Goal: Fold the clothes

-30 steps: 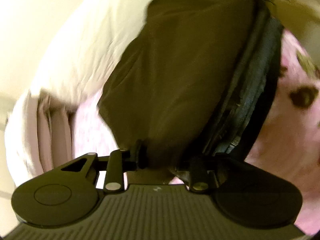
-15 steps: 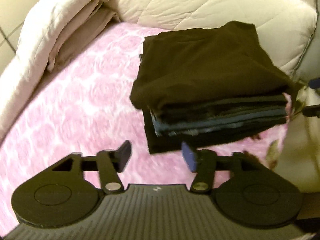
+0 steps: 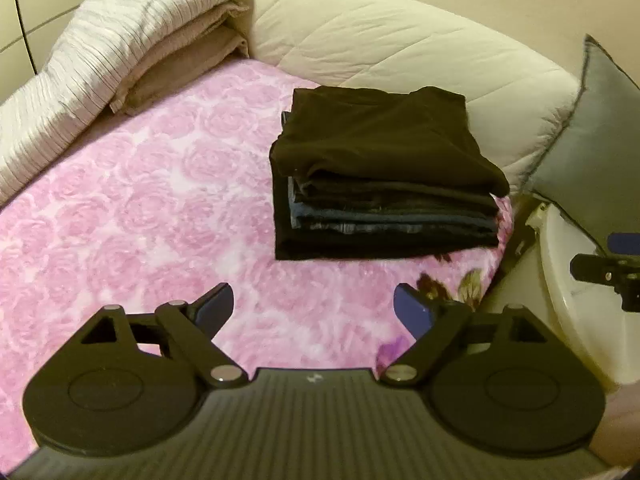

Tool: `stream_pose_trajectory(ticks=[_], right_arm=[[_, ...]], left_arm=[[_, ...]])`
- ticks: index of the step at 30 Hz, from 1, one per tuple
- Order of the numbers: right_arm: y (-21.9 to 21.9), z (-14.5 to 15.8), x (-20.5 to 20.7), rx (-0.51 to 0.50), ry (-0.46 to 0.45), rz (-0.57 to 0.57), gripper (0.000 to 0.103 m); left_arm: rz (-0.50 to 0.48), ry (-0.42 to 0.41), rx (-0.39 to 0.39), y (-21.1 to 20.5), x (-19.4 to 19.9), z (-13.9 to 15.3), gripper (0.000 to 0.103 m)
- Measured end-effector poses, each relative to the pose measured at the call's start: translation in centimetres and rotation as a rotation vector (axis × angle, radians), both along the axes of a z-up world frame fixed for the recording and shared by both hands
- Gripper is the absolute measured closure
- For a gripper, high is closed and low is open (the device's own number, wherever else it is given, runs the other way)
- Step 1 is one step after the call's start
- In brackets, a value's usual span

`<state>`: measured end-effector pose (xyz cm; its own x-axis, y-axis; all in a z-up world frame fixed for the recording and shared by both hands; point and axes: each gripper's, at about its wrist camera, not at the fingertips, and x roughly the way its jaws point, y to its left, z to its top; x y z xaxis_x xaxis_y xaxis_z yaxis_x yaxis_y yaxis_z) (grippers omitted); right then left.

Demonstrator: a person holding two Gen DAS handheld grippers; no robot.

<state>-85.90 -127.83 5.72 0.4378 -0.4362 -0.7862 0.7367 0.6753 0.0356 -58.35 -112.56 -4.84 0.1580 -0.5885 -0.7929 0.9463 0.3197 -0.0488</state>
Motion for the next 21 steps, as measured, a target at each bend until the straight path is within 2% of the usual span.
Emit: stream_pose_trajectory(ticks=[4, 10, 21], right_arm=[[3.4, 1.1, -0.4, 0.047, -0.031, -0.055, 0.025], [4.9, 2.5, -1.2, 0.113, -0.066, -0.133, 0.025], [4.4, 4.7, -2.0, 0.051, -0.078, -0.087, 0.025]], left_arm=[[0.022, 0.003, -0.023, 2.6, 0.0, 1.1, 0.018], [0.046, 0.047, -0.031, 4.1, -0.7, 2.9, 0.017], [0.037, 0.039, -0.082, 3.3, -3.8, 5.8, 0.018]])
